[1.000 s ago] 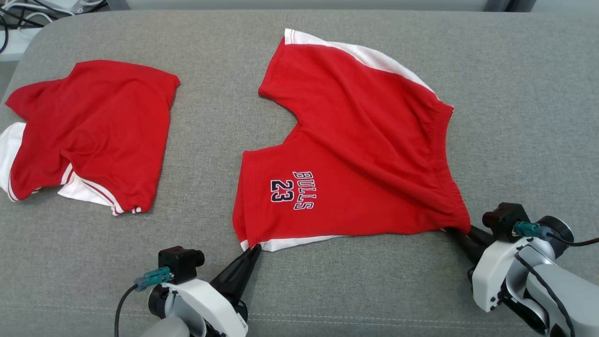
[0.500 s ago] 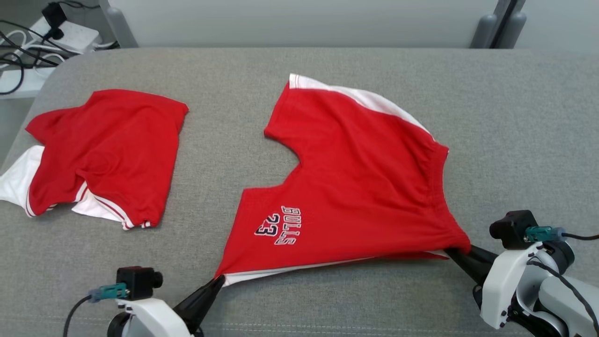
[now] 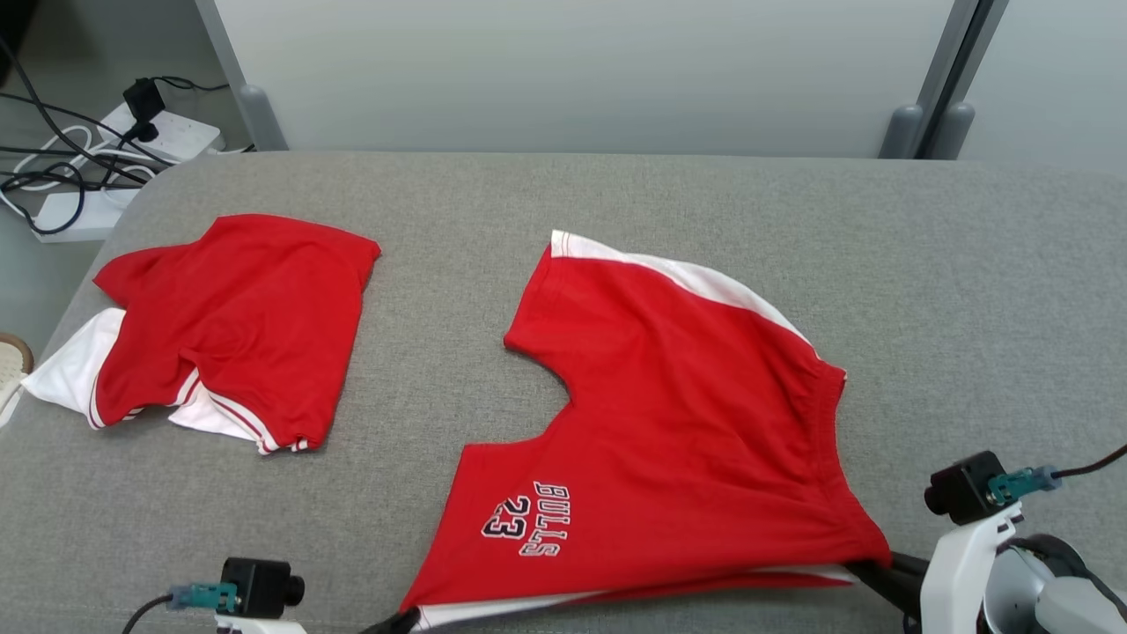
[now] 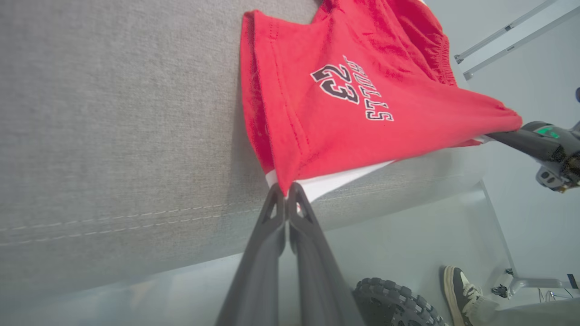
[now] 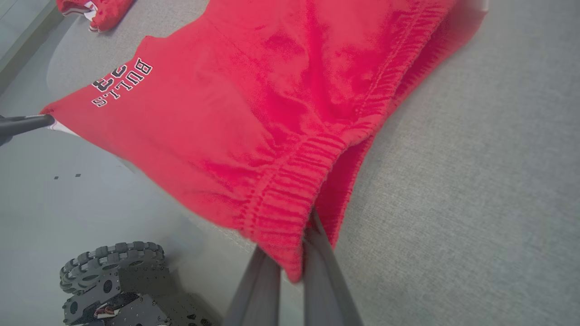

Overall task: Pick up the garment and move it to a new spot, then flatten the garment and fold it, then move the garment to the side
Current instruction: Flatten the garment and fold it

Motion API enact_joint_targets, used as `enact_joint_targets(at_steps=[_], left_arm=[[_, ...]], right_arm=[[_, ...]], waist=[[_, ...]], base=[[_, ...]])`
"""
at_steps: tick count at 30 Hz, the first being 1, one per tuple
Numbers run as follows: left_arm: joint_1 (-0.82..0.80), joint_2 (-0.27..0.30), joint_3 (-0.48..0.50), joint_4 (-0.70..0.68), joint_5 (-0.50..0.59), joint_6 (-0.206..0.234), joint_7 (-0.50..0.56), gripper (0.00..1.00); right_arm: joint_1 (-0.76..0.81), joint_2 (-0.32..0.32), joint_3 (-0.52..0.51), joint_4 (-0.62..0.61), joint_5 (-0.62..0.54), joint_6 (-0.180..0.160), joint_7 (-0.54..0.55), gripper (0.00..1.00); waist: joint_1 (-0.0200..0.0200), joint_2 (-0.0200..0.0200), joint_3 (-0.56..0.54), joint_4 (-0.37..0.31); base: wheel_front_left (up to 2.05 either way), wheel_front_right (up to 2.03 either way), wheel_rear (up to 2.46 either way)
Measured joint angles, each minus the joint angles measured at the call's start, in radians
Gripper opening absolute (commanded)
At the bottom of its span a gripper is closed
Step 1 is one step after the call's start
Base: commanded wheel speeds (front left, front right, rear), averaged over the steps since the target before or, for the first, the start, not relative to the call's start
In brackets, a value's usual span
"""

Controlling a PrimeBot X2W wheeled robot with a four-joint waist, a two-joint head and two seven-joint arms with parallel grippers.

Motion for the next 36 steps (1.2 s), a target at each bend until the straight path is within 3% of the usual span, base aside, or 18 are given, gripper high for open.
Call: enact_joint_targets(at_steps=[11, 15, 20, 27, 36], left_arm=[[0.026, 0.048, -0.016, -0.082, -0.041, 0.0, -0.004, 0.0], [-0.042, 0.094, 0.025, -0.164, -0.064, 0.0, 0.015, 0.0], [-0.252, 0.169, 0.076, -0.232, -0.087, 0.0, 0.15, 0.0], [-0.454, 0.154, 0.137, -0.211, -0.176, 0.0, 0.322, 0.0], [-0.606, 0.133, 0.176, -0.081, -0.103, 0.0, 0.32, 0.0]], right_arm=[[0.052, -0.029, -0.004, -0.058, 0.078, 0.0, 0.01, 0.0], [0.057, -0.029, -0.075, -0.08, 0.216, 0.0, -0.011, 0.0], [0.051, -0.016, -0.176, -0.142, 0.414, 0.0, 0.014, 0.0], [-0.016, 0.051, -0.326, -0.164, 0.579, -0.002, 0.075, 0.0], [-0.071, 0.127, -0.49, -0.162, 0.664, -0.002, 0.167, 0.0]], waist=[[0.0, 0.0, -0.027, -0.008], [0.0, 0.0, -0.005, -0.013], [0.0, 0.0, 0.042, -0.023], [0.0, 0.0, 0.143, -0.055], [0.0, 0.0, 0.274, -0.118]], base=[[0.0, 0.0, 0.0], [0.0, 0.0, 0.0], [0.0, 0.0, 0.0], [0.0, 0.0, 0.0], [0.0, 0.0, 0.0]])
